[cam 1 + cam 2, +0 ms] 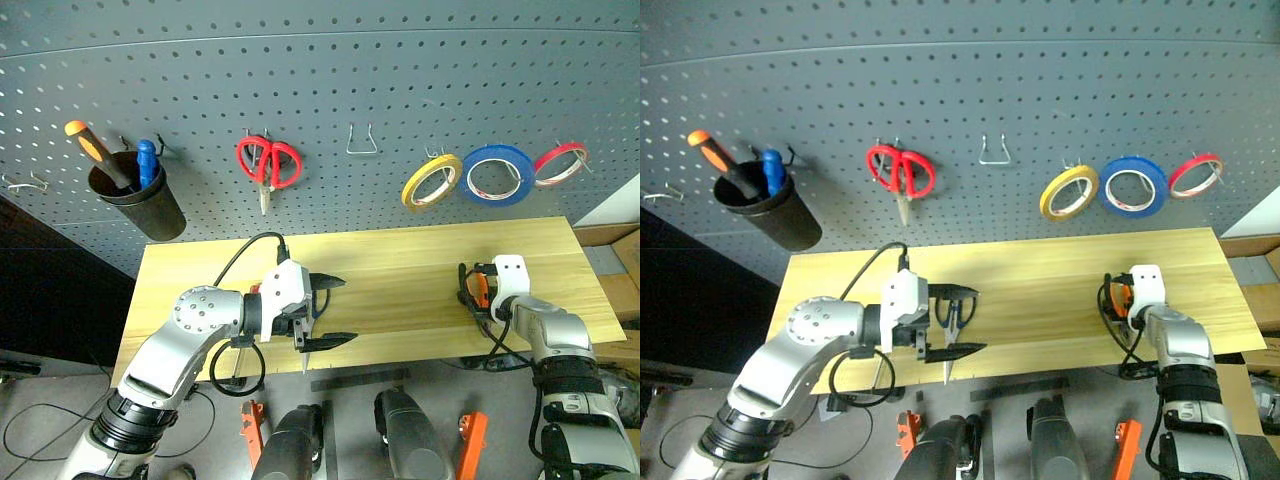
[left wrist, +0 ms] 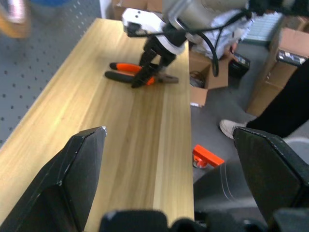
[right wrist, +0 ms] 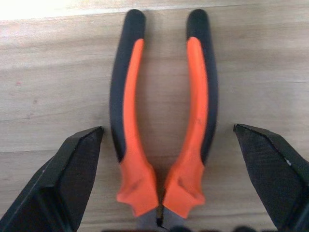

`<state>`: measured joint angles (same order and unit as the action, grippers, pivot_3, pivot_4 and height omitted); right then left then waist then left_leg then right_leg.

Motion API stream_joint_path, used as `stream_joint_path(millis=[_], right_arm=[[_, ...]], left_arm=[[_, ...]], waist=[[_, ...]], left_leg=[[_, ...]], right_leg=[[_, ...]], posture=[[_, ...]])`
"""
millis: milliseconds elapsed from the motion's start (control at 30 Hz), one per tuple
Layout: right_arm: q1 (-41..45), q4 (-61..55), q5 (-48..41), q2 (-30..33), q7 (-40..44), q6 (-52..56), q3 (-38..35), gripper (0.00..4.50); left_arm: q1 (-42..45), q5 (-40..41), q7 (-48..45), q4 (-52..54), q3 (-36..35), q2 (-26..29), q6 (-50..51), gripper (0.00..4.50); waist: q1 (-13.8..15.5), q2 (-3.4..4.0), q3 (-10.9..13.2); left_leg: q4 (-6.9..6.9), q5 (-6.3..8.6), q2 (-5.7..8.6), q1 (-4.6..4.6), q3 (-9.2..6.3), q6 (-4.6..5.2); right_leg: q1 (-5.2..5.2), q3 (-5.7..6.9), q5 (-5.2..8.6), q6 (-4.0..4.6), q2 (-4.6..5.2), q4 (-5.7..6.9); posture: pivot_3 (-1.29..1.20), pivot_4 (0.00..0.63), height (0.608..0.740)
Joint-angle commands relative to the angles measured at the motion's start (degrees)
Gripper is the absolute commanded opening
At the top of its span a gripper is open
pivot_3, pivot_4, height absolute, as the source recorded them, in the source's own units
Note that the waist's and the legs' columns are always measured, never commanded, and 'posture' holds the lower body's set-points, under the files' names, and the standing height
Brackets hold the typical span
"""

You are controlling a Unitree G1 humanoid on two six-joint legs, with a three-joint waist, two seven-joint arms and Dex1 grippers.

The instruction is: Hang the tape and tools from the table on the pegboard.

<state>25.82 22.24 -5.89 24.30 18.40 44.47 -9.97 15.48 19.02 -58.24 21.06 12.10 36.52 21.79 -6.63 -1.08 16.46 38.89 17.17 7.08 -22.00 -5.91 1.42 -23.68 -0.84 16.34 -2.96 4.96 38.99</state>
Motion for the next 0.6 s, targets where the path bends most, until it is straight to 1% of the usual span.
stream_joint_path(millis=[33,100,200,233,333,400,533,600], right_arm=[[0.3,2.4,-0.6,0.8,1.4,0.7,0.5,4.09],[0.5,2.8,-0.5,0.8,1.8,1.3,0.8,3.59],[0.3,2.3,-0.7,0.2,1.6,2.2,0.8,2.59],[0.1,1.9,-0.8,-0.1,1.3,2.5,0.5,2.52],[-0.4,-0.7,-1.0,-0.5,0.6,2.0,-0.2,2.52],[-0.8,-3.4,-1.3,-0.7,-0.1,2.1,-0.9,2.52],[-5.8,-17.1,-1.5,-0.7,-0.3,4.4,0.4,2.52],[-8.1,-22.6,-1.7,-1.0,-0.8,5.9,0.6,2.52]], left_arm=[[0.9,-0.4,-0.5,0.2,0.1,0.4,-1.0,4.5],[0.8,-0.6,-0.7,0.1,0.0,0.6,-1.0,4.5],[0.1,0.4,-0.3,0.1,-1.2,0.7,0.2,4.5],[-0.3,1.3,0.4,0.1,-2.1,0.4,1.3,4.5],[-2.4,4.3,2.6,0.0,-5.3,-0.1,5.0,4.5],[-4.3,3.5,2.0,0.4,-5.7,1.1,3.8,4.5],[-8.1,4.6,2.7,2.6,-8.2,1.4,2.6,4.5],[-8.8,6.0,2.4,3.5,-9.1,1.7,3.4,4.5]], waist=[[0.0,-0.06,0.0],[0.0,-0.12,-0.1],[0.0,-0.15,-0.1],[0.0,-0.17,-0.1],[0.0,-0.19,-0.2],[0.0,-0.19,-0.2],[0.2,-0.16,-0.2],[0.3,-0.15,-0.2]], left_leg=[[0.0,0.0,0.0,0.0,-0.01,0.0],[0.01,0.0,-0.01,0.0,-0.01,0.0],[0.01,0.0,-0.02,0.0,0.0,0.0],[0.02,0.0,-0.02,0.0,0.0,0.0],[0.02,0.0,-0.06,0.01,0.0,0.0],[0.01,0.0,-0.06,0.0,-0.01,0.0],[-0.03,0.0,-0.05,-0.07,-0.01,-0.01],[0.0,0.0,-0.04,-0.28,0.0,-0.01]], right_leg=[[0.0,0.01,0.0,0.0,0.0,0.0],[0.0,0.02,0.0,0.0,0.0,0.01],[0.01,0.01,0.0,0.0,-0.01,0.01],[0.01,0.01,0.0,0.0,-0.01,0.01],[0.0,0.02,0.0,0.0,-0.02,0.01],[0.0,0.02,0.0,0.0,-0.02,0.02],[-0.11,0.02,0.0,0.0,-0.02,0.02],[-0.3,0.01,0.0,0.0,-0.01,0.03]], posture=[[-0.21,0.253,0.74],[-0.21,0.252,0.74],[-0.21,0.254,0.74],[-0.21,0.255,0.74],[-0.2,0.257,0.74],[-0.2,0.259,0.74],[-0.19,0.259,0.74],[-0.19,0.257,0.74]])
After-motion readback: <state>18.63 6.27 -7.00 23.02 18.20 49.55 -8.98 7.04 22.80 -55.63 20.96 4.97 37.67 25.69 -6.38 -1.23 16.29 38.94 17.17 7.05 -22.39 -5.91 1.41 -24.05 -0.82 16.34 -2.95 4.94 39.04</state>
